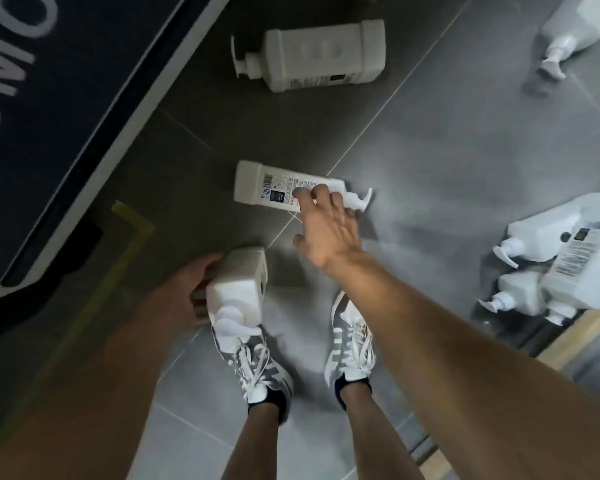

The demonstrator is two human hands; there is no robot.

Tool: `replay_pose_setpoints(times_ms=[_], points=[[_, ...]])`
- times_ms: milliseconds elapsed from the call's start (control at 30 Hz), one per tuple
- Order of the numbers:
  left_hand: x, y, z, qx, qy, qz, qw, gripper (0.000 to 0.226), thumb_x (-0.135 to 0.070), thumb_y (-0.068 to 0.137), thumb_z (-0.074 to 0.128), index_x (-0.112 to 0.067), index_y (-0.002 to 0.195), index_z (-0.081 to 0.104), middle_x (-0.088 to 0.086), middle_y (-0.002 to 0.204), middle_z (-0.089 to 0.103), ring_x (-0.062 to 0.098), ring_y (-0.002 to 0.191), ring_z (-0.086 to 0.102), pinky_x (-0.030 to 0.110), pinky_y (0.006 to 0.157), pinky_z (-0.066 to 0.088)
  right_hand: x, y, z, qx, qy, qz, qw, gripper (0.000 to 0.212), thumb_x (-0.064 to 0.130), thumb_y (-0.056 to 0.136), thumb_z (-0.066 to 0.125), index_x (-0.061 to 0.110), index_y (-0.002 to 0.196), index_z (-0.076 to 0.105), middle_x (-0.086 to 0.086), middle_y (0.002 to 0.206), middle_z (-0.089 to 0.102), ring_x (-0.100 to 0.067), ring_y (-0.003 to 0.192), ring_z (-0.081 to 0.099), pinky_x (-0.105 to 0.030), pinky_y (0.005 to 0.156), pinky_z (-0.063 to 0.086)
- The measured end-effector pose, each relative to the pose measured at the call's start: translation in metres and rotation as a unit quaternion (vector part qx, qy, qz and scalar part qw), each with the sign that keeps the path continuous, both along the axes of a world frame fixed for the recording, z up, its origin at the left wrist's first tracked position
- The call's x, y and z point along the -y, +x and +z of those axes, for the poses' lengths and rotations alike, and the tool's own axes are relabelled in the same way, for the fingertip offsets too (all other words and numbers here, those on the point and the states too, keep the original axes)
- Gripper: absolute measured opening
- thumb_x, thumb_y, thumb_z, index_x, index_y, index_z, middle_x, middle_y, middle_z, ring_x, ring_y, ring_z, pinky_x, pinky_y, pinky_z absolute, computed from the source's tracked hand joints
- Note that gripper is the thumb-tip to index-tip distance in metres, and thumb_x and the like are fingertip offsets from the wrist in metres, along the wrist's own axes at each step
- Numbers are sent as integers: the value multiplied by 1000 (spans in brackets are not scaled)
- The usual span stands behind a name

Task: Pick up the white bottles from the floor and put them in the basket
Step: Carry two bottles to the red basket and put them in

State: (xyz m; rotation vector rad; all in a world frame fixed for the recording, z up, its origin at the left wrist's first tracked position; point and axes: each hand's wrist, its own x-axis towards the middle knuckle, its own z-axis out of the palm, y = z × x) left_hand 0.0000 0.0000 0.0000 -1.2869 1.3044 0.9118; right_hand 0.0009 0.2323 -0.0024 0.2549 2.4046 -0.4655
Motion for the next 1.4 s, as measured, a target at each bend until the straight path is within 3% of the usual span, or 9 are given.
replay_pose_setpoints(times_ms=[100,300,433,600,700,867,1100,1233,1400], points=[[9,1,-22,1,31,46,998,35,-51,77,76,-24,98,71,7,100,66,28,84,57,41,85,51,3,-9,-24,-7,9,-3,1000,92,27,77,80,26,154,29,-7,149,36,-31,137,36,-47,106,38],[1,14,-45,38,125,57,990,28,-37,95,60,-13,84,68,8,62,65,21,48,63,24,45,52,8,-24,-65,-21,53,33,998,99,41,70,83,22,152,29,-11,146,39,-33,139,34,-49,116,28],[-4,20,-43,54,151,67,985,33,-43,89,66,-10,92,67,11,66,65,24,50,63,25,48,53,18,-31,-84,-14,65,56,996,106,39,68,85,21,154,25,-12,144,42,-35,134,38,-49,116,27],[-6,35,-40,73,170,74,980,46,-39,91,59,-7,64,77,12,64,67,24,51,66,25,48,54,17,-32,-95,8,66,78,995,95,30,66,85,20,145,31,-9,137,46,-33,129,43,-47,102,42],[-13,41,-29,34,157,76,984,26,-32,89,66,-8,85,76,12,72,70,24,57,68,29,54,57,15,-27,-78,40,35,33,998,89,32,66,87,18,138,36,-7,134,49,-33,124,51,-45,91,49],[-25,62,10,-90,49,-1,995,48,-13,78,82,-8,120,60,25,102,71,25,71,70,32,57,56,-2,12,-7,153,-27,-149,977,80,41,66,86,26,128,39,-3,128,56,-36,113,62,-40,87,50],[-32,52,133,-184,-23,-114,976,90,-16,85,79,-20,156,25,7,145,46,31,124,50,43,110,39,1,89,123,141,-227,-512,816,69,21,56,90,24,114,53,3,90,74,-16,80,73,-39,80,60],[-22,58,212,-192,-58,-163,966,105,-49,69,83,-56,149,14,6,149,42,37,127,52,56,112,38,5,105,218,93,-258,-558,783,58,-2,64,89,13,108,54,-2,90,74,1,66,68,-10,57,48],[-31,41,366,-231,-60,-260,936,96,-49,82,72,-54,151,5,1,145,41,37,120,56,50,106,43,4,99,345,49,-285,-532,796,63,-3,66,87,12,114,48,-14,106,70,-20,85,69,-17,59,51]])
